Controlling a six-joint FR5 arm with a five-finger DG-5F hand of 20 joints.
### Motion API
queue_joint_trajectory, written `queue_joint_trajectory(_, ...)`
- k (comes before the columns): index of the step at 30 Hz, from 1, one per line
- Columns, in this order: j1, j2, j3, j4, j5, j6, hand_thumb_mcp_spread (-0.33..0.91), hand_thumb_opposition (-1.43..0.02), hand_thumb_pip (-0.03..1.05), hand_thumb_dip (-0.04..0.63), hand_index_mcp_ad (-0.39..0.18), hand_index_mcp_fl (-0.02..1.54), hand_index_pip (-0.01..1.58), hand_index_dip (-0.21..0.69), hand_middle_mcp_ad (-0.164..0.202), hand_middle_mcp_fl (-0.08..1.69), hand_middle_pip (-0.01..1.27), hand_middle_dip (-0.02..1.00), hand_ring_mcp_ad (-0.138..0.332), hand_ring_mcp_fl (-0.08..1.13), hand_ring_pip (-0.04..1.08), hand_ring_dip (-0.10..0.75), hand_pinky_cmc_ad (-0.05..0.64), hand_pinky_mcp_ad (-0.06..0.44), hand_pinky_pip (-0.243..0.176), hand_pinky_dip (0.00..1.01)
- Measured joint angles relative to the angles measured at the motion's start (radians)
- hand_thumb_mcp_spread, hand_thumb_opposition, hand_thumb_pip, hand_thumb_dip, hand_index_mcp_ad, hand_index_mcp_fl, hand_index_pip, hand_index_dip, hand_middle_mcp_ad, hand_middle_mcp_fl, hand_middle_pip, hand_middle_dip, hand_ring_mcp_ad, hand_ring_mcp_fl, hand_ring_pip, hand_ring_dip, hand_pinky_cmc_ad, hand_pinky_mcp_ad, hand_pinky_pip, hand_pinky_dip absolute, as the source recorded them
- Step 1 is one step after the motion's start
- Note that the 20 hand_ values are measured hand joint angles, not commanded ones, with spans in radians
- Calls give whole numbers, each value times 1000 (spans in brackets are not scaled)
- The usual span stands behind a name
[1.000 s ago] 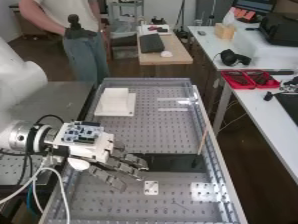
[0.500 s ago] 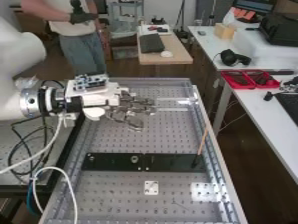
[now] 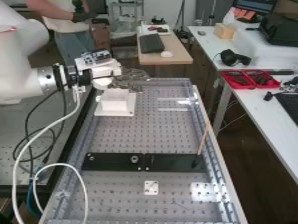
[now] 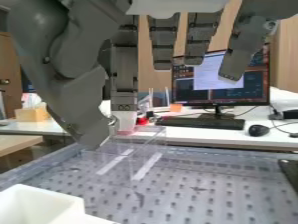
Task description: Grab the larger nut and place it in the white container
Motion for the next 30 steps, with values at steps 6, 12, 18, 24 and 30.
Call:
queue_joint_trajectory(6,88,5,-62,29,89,-11,337,-908,730,215,-98,340,1506,37,77,56,138,199,126,0,115,134,337,291,-89,510)
queue_joint_trajectory(12,128,-26,-88,46,142,-15,337,-908,730,213,-98,340,1508,37,79,56,138,199,129,0,115,134,333,295,-89,510)
queue_joint_trajectory(18,146,-48,-79,15,170,-29,340,-908,730,215,-101,316,1508,37,82,56,138,199,129,0,115,134,333,291,-89,496)
queue_joint_trajectory(24,142,-56,-60,-35,182,-29,353,-906,806,216,-154,140,1532,16,82,58,134,199,127,0,134,134,333,295,-91,524)
queue_joint_trajectory(30,116,-49,-48,-49,182,-1,304,-902,806,216,-166,3,1278,-117,82,58,126,199,127,-2,162,133,337,295,-91,599)
